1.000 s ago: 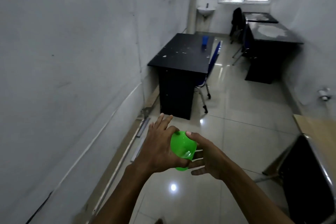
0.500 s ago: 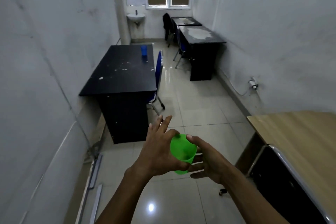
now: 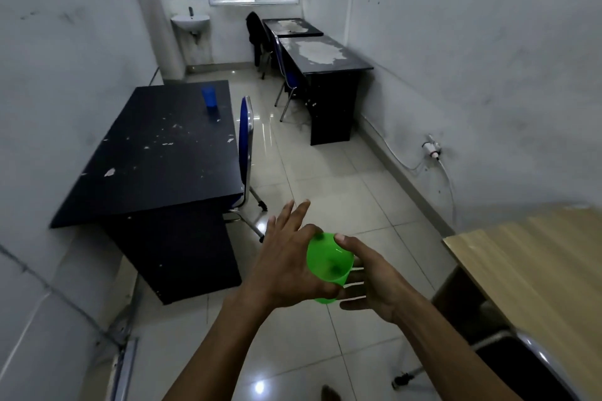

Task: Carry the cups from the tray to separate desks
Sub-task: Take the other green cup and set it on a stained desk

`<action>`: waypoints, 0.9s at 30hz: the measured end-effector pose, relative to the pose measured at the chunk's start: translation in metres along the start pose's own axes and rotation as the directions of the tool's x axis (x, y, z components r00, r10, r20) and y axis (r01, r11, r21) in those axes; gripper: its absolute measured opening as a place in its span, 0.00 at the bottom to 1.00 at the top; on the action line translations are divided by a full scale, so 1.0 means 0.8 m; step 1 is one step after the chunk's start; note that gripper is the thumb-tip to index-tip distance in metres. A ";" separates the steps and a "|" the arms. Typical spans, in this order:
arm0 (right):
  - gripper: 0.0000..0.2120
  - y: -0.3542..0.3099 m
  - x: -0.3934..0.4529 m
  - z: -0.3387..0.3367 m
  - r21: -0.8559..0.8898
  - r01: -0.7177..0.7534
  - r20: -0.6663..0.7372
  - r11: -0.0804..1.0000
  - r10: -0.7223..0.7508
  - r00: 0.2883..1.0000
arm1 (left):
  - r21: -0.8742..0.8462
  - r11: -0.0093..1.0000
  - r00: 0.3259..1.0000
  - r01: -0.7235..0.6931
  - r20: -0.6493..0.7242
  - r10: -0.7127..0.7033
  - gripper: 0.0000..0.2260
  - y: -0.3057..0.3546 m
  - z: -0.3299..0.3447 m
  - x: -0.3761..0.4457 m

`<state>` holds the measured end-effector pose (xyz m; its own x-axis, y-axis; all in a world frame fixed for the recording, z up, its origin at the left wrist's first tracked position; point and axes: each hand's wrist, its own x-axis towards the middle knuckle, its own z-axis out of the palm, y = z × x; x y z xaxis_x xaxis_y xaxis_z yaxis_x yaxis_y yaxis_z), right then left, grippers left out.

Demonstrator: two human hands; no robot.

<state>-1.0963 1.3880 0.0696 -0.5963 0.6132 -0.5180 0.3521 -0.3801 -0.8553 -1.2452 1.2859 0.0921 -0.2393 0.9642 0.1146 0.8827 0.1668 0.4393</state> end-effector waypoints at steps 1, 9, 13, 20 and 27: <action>0.36 -0.013 0.024 -0.006 0.005 -0.001 0.003 1.000 0.001 1.000 | -0.007 1.000 1.000 0.005 -0.003 -0.005 0.41 -0.010 0.001 0.025; 0.36 -0.122 0.196 -0.045 -0.013 0.006 0.032 1.000 -0.005 0.999 | -0.101 0.991 0.996 0.084 -0.014 -0.086 0.41 -0.071 -0.012 0.208; 0.37 -0.173 0.282 -0.059 0.014 -0.008 0.027 1.000 0.007 1.000 | -0.125 0.987 0.994 0.105 -0.018 -0.108 0.42 -0.108 -0.016 0.301; 0.37 -0.259 0.438 -0.071 0.013 0.015 0.001 1.000 -0.015 1.000 | -0.164 0.984 0.997 0.072 -0.027 -0.078 0.44 -0.190 -0.028 0.464; 0.34 -0.364 0.580 -0.071 0.058 0.036 -0.055 0.998 -0.033 0.998 | -0.216 0.976 0.999 0.022 -0.029 -0.029 0.45 -0.275 -0.063 0.628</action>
<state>-1.4346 1.8224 0.0777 -0.5669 0.6624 -0.4897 0.2882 -0.3975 -0.8712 -1.5796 1.7231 0.0978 -0.2762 0.9526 0.1273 0.7688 0.1395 0.6241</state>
